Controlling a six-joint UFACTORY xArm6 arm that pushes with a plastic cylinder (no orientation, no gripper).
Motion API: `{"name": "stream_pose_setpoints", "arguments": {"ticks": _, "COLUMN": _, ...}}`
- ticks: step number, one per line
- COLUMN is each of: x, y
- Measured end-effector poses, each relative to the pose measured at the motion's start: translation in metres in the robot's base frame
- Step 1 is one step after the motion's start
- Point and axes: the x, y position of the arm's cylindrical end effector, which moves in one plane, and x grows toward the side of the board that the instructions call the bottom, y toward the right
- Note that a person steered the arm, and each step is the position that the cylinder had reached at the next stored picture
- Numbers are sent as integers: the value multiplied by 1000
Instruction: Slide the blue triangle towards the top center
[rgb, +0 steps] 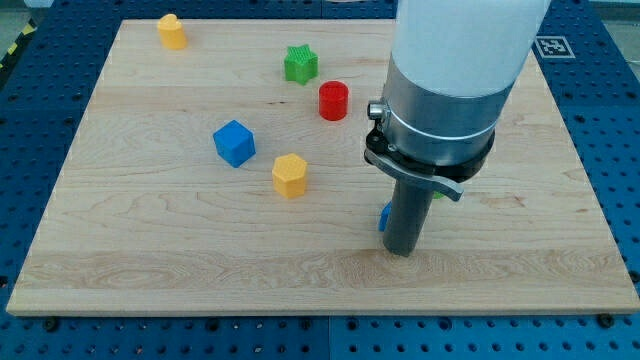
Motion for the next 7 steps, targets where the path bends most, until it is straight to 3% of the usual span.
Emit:
{"name": "stream_pose_setpoints", "arguments": {"ticks": 2, "x": -30, "y": 0}}
{"name": "stream_pose_setpoints", "arguments": {"ticks": 6, "x": -165, "y": 0}}
{"name": "stream_pose_setpoints", "arguments": {"ticks": 7, "x": -180, "y": 0}}
